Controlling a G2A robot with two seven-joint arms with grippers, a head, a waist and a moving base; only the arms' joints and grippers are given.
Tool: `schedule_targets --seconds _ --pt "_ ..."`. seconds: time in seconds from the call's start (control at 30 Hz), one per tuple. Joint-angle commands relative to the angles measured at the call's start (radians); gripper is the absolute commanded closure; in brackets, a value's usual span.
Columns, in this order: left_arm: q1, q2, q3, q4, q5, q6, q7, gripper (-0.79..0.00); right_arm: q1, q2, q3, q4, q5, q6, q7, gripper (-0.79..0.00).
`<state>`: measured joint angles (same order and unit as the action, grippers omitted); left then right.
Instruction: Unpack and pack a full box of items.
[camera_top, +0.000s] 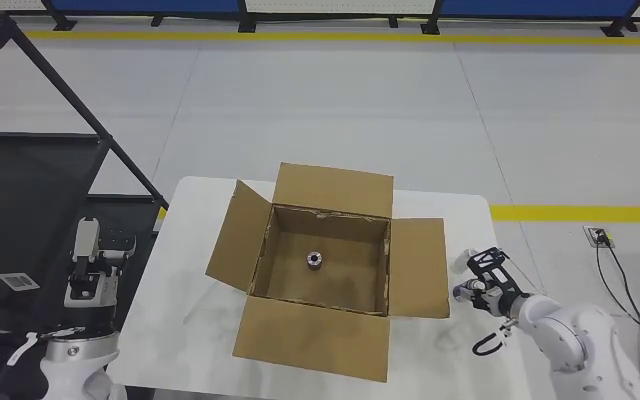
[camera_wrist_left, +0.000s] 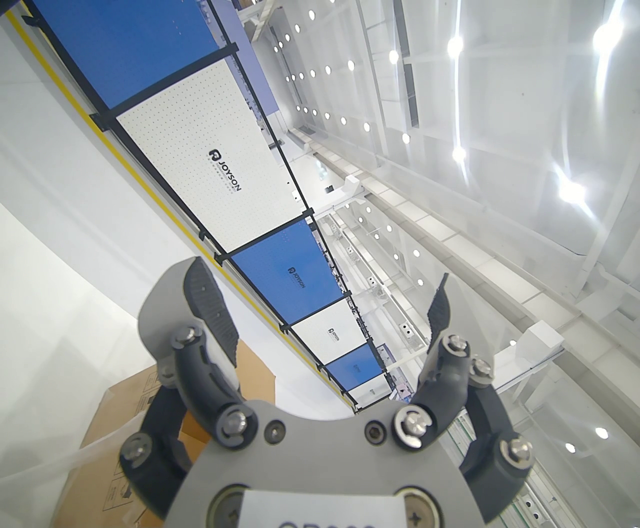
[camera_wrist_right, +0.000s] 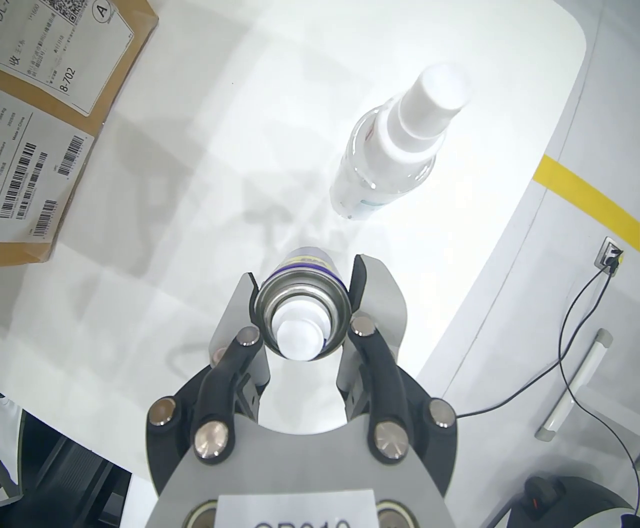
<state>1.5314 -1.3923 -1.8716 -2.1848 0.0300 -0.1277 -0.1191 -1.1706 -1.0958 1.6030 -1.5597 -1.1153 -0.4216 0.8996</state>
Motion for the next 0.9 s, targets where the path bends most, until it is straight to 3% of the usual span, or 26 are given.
schedule_targets --seconds 0.0,0.4,0.5,0.57,0.6,0.63,0.7,0.77,0.87 --pt "0.000 0.000 0.000 0.000 0.000 0.000 0.000 -0.785 0.005 0.001 -0.004 0.012 0.001 0.003 -0.002 -0.185" --pt "0.000 0.000 0.000 0.000 0.000 0.000 0.000 -0.785 0.019 0.010 -0.004 0.035 0.025 0.023 -0.027 -0.382" --pt "0.000 0.000 0.000 0.000 0.000 0.000 0.000 -0.785 0.012 0.014 0.015 -0.003 0.023 0.040 -0.042 -0.397" --pt "0.000 0.000 0.000 0.000 0.000 0.000 0.000 -0.785 -0.006 0.017 0.038 -0.059 0.024 0.060 -0.047 -0.536" --pt "0.000 0.000 0.000 0.000 0.000 0.000 0.000 -0.785 -0.011 0.018 0.044 -0.075 0.033 0.056 -0.046 -0.508" --pt "0.000 0.000 0.000 0.000 0.000 0.000 0.000 -0.785 -0.017 0.020 0.051 -0.095 0.041 0.050 -0.035 -0.391" --pt "0.000 0.000 0.000 0.000 0.000 0.000 0.000 -0.785 -0.018 0.024 0.056 -0.123 0.040 0.042 0.002 -0.403" --pt "0.000 0.000 0.000 0.000 0.000 0.000 0.000 -0.785 -0.012 0.025 0.057 -0.149 0.046 0.051 0.012 -0.536" --pt "0.000 0.000 0.000 0.000 0.000 0.000 0.000 -0.785 -0.021 0.028 0.077 -0.206 0.061 0.065 -0.015 -0.631"
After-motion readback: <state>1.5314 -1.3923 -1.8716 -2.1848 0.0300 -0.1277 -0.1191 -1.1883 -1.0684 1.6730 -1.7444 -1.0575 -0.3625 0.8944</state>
